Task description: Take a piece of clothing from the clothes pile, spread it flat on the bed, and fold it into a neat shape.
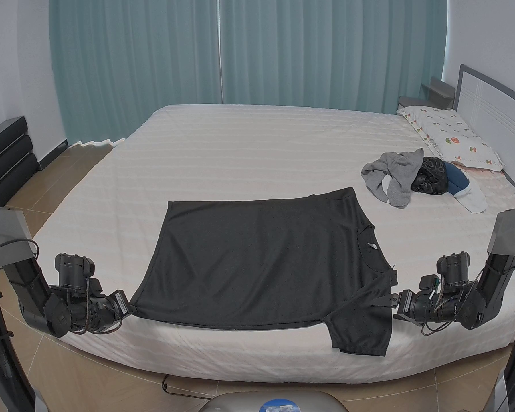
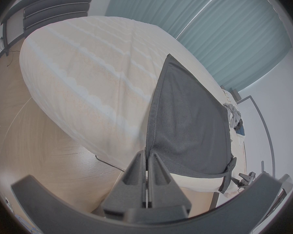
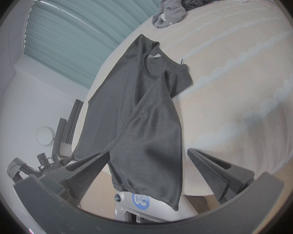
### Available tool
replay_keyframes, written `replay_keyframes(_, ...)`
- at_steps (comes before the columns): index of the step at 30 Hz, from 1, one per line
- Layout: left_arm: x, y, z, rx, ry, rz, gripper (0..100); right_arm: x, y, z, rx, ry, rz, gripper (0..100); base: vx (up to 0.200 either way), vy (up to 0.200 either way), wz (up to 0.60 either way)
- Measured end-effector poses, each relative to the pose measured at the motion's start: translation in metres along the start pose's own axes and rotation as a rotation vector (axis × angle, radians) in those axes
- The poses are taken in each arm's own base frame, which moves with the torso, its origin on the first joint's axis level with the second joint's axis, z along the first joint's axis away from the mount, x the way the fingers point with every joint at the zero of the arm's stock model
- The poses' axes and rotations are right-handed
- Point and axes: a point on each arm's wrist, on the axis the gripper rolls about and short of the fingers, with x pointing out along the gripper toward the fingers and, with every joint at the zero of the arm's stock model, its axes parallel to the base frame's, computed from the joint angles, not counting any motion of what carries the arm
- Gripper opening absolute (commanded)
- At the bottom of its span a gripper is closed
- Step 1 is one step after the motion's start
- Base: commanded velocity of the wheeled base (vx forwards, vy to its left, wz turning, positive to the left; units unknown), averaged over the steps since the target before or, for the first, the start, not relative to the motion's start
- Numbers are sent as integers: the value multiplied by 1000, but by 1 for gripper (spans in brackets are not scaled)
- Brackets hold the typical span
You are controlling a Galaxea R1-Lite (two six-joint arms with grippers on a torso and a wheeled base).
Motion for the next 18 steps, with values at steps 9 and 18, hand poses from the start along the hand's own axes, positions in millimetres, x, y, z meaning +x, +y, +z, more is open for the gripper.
replay_keyframes(9, 0, 0, 0, 0, 0, 0, 0, 9, -3, 3, 2, -20, 12, 0, 0, 0, 0)
replay_keyframes(18, 0, 0, 0, -1, 2, 2, 0, 14, -9, -1, -3, -47, -33, 0, 0, 0, 0)
